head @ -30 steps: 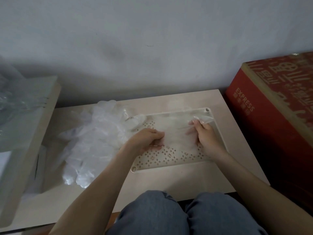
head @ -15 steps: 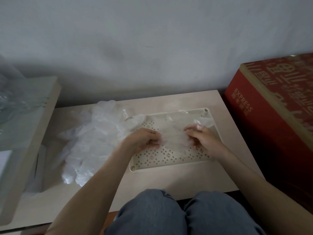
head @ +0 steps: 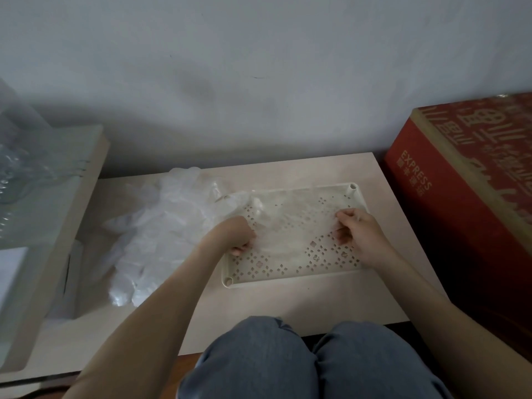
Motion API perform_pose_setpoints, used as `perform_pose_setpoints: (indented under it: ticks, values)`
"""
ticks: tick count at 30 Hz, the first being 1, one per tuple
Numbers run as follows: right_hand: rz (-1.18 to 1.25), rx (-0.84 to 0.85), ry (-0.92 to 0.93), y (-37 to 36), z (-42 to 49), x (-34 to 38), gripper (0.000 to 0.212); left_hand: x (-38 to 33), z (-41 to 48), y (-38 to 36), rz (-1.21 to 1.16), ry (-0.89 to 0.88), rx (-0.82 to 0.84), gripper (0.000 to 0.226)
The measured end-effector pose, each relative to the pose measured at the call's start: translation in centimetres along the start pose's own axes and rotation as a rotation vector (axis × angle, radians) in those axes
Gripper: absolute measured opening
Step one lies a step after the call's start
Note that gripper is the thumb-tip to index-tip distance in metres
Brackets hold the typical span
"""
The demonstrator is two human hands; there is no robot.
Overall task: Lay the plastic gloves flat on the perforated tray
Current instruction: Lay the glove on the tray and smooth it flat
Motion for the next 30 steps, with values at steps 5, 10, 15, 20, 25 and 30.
perform_pose_setpoints:
  ticks: [5,10,15,20,25,30]
  values:
    - [-0.074,0.013,0.049,0.0,-0.4,-0.1,0.007,-0.4,1.0,0.0,0.041,-0.095,-0.175,0.055]
    - [-0.303,0.043,0.056,0.3,-1.2,-0.2,0.005,0.1,1.1,-0.5,0.104,-0.267,-0.198,0.024]
    - [-0.531,-0.285,0.137,2.0,-0.7,0.8,0.017,-0.6,1.1,-0.5,0.389,-0.287,-0.079,0.018]
    - [-0.609,-0.339,0.265,0.8,-0.7,2.4,0.035,-1.4,1.2,0.4,0.523,-0.352,-0.065,0.017]
    - [-0.796,-0.134,0.420,-2.3,-0.5,3.3,0.072,-2.1,0.5,0.8,0.463,-0.456,0.024,0.011]
    - [-1.136,-0.209,0.367,-3.6,0.1,2.4,0.085,-2.9,0.2,1.1,0.621,-0.410,-0.205,0.029]
Point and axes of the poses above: each hand's wrist, its own z-axis towards the middle knuckle, its own y-axis out of the back of the hand, x = y × z, the point moved 3 cm from there along z, towards the middle knuckle, and after that the axes turned 13 degrees about -y, right-handed, at the moved point
